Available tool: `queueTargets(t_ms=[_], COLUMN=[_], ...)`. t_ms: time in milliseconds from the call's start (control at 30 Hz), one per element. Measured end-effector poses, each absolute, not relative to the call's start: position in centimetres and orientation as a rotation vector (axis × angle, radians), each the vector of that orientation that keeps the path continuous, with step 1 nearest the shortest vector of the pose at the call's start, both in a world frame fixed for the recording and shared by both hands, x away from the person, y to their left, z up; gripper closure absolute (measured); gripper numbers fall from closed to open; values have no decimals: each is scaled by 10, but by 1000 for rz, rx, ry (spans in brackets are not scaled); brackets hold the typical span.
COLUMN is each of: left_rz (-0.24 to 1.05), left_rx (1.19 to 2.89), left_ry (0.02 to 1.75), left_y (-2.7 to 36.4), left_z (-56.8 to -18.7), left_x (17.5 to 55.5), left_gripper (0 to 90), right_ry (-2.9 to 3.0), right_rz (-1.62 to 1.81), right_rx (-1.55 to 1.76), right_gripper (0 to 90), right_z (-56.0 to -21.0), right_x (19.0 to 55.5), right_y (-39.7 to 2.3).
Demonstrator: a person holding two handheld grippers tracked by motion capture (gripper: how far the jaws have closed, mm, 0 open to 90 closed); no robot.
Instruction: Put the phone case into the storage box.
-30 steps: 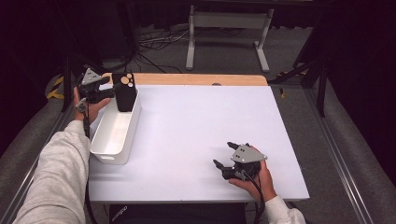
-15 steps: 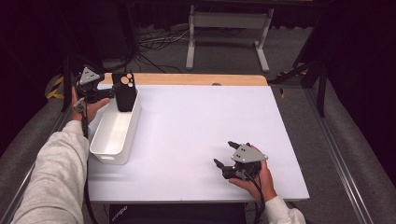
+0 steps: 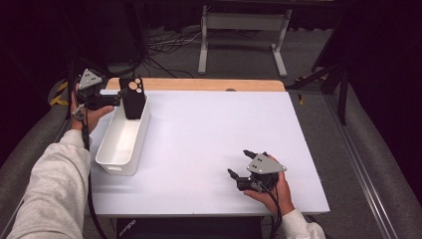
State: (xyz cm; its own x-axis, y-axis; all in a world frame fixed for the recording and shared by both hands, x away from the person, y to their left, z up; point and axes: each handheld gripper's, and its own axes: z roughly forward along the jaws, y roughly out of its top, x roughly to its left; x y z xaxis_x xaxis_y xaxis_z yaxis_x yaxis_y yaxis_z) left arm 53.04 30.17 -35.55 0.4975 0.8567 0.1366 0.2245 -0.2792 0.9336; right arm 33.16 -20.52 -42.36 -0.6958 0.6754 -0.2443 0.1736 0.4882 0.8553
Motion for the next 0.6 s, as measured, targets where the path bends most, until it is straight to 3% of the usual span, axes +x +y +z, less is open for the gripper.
queueTargets(t_ms=[600], left_rz=[787], left_rx=[1758], left_ry=[844], left_y=[299], left_z=[-338], left_x=[491], left_gripper=[72], right_ry=[2163], right_rz=[1169], right_rx=[683], right_gripper=[216], right_z=[-423], right_x=[331], right_y=[-203])
